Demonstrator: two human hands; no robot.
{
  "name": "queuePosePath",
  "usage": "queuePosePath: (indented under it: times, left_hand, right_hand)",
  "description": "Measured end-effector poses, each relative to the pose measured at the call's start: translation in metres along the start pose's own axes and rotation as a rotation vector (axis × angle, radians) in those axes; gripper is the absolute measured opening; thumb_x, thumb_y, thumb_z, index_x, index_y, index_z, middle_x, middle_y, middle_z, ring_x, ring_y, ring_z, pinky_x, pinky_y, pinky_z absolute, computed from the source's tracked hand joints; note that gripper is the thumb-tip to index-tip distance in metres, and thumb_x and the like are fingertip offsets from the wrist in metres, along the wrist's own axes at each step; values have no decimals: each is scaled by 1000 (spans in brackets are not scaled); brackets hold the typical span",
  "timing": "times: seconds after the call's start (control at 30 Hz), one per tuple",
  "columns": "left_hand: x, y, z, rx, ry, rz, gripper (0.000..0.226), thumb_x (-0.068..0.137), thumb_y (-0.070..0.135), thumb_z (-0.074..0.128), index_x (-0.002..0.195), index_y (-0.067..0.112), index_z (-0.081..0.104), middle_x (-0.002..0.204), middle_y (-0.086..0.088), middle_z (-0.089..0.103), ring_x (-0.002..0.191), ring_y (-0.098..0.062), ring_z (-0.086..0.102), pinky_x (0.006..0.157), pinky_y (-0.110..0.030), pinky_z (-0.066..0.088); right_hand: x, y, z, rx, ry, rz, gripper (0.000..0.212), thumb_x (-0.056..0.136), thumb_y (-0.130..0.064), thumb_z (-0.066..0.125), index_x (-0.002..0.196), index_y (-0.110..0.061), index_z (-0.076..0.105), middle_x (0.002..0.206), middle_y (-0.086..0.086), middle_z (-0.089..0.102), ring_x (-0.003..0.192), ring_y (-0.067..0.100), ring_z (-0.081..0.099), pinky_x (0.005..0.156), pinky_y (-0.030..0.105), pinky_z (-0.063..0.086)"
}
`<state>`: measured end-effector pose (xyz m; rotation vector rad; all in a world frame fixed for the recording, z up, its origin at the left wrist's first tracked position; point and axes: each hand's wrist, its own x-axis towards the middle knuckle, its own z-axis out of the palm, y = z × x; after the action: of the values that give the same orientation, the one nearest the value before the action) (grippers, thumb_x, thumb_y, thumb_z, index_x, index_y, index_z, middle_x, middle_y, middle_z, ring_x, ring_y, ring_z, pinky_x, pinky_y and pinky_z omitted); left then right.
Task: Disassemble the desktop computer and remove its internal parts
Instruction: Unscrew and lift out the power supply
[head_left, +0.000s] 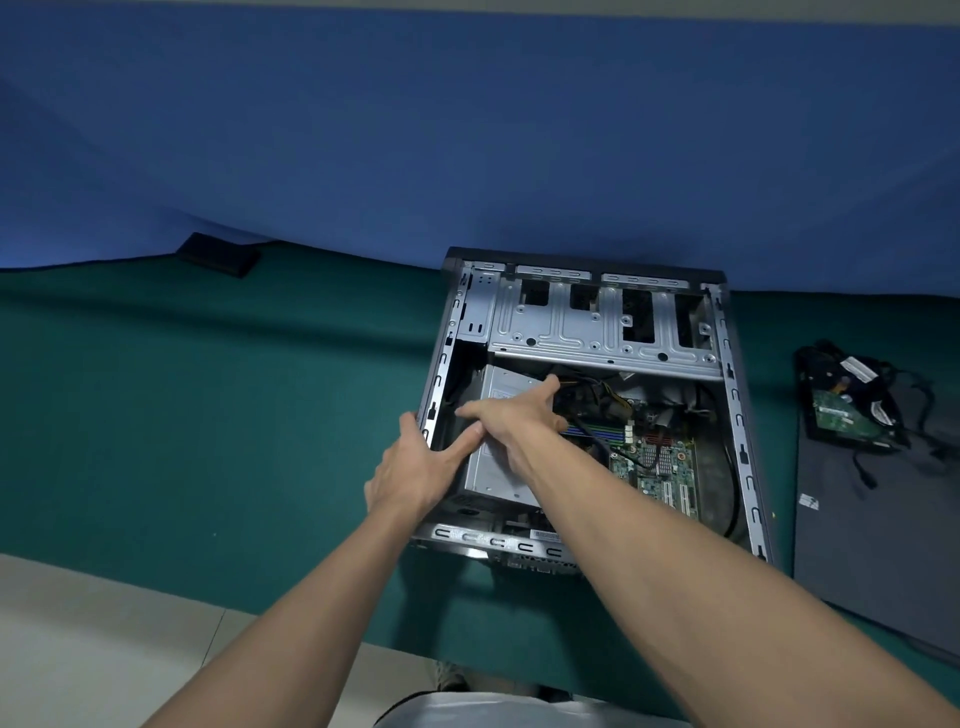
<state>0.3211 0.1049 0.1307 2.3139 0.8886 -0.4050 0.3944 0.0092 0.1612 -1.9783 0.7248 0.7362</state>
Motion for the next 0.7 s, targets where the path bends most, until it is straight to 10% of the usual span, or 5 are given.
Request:
queuePosePath:
  times: [0.37,0.7]
  left_hand:
    - [-1,-4,-7,-257,34,187,71,93,65,36,147,18,34,145,-5,47,133,-27,43,109,-50,35]
    - [-24,52,-20,-618,-64,199,59,97,61,34,139,21,51,136,-2,56,124,-23,52,109,-45,37]
  right_hand:
    - [-4,34,-72,-8,-27,-235,113,51,-55,76,146,-25,22,108,4,64,97,23,60,90,44,48]
    - [-24,48,-165,362,-278,-311,62,52,-55,73,99,-15,63,84,3,72,65,16,63,57,28,46]
